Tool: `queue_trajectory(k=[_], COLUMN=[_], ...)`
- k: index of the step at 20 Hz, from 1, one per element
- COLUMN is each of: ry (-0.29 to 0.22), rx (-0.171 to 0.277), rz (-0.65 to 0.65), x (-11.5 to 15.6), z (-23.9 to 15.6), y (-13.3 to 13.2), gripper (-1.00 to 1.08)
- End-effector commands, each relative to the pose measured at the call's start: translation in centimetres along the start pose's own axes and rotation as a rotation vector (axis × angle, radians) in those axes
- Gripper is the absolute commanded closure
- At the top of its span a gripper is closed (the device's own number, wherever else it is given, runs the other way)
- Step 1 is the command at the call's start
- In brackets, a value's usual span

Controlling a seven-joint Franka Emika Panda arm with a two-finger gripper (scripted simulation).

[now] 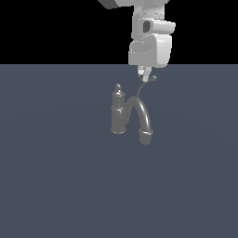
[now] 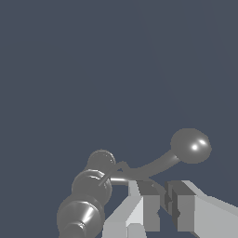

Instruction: Turn on the faucet by rotating a designated handle.

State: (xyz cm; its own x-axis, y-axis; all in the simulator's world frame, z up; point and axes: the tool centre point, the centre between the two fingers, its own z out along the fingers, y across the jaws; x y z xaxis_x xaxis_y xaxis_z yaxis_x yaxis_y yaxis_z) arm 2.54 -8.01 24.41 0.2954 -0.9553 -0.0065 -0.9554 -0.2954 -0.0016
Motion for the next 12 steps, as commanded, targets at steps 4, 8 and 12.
queue_trajectory(k=[4,8,12], ry=[0.006,0.006,0.006], rx=[-0.001,-0.001,-0.001], rz=[0.028,0.032,0.034], x=[2.9,4.0,4.7], z=[0.1,0.1,0.1], y=[-0.5,-1.2,-1.7], gripper=[1.08,1.08,1.08])
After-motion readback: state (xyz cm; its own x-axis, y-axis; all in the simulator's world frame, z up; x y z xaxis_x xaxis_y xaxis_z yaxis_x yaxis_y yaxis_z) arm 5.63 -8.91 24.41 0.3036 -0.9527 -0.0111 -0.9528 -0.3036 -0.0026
